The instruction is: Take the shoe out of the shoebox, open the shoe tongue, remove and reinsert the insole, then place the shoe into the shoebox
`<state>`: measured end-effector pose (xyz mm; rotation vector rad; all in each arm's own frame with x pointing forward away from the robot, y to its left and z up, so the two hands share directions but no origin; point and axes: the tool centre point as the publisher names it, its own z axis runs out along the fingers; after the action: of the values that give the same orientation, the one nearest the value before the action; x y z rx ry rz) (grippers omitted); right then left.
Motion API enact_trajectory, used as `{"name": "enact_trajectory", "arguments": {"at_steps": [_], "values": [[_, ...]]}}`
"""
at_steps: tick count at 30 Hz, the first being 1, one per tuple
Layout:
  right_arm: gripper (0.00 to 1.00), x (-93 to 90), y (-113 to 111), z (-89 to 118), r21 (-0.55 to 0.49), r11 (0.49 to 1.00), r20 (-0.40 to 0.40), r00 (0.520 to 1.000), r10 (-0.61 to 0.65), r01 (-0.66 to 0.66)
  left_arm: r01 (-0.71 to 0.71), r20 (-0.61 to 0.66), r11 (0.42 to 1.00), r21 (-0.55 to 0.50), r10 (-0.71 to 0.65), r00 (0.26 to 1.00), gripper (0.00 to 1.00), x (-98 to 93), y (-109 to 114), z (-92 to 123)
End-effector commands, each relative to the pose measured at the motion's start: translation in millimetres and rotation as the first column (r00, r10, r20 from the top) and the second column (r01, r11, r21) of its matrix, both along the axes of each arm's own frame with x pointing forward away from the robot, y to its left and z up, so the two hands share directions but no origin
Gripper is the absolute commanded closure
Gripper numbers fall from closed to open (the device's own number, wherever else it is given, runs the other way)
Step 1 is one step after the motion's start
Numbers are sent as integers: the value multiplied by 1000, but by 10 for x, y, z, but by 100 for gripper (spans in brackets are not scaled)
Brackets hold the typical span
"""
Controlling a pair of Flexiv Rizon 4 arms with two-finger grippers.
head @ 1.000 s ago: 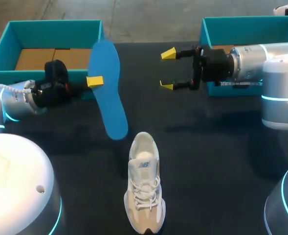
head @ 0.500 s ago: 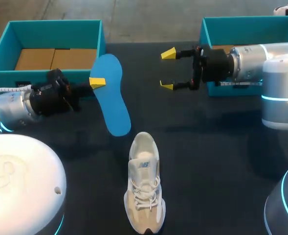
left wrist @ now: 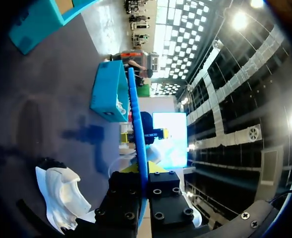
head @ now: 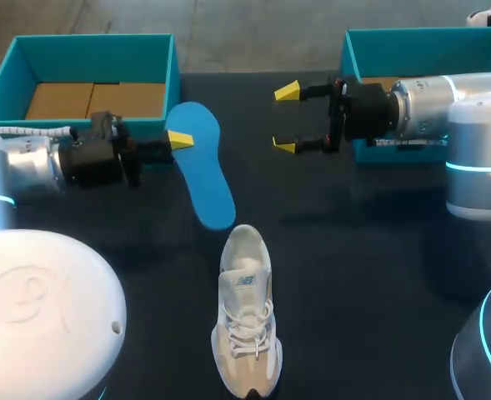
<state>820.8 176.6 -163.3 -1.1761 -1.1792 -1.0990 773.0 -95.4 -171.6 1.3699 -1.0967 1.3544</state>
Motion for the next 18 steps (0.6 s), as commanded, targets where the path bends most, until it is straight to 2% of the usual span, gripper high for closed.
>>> {"name": "enact_trajectory", "arguments": {"at_steps": [1, 8, 18], "values": [[0, -9, 6, -1, -1, 1000, 0, 1000, -3, 3, 0, -10, 1000, 15, 0, 1000, 100, 27, -77, -16], [0, -9, 6, -1, -1, 1000, 0, 1000, -3, 3, -1, -29, 1000, 14, 2, 1000, 100, 118, -185, -118], [0, -9, 6, -1, -1, 1000, 0, 1000, -3, 3, -1, -29, 1000, 14, 2, 1000, 100, 118, -185, -118]]}}
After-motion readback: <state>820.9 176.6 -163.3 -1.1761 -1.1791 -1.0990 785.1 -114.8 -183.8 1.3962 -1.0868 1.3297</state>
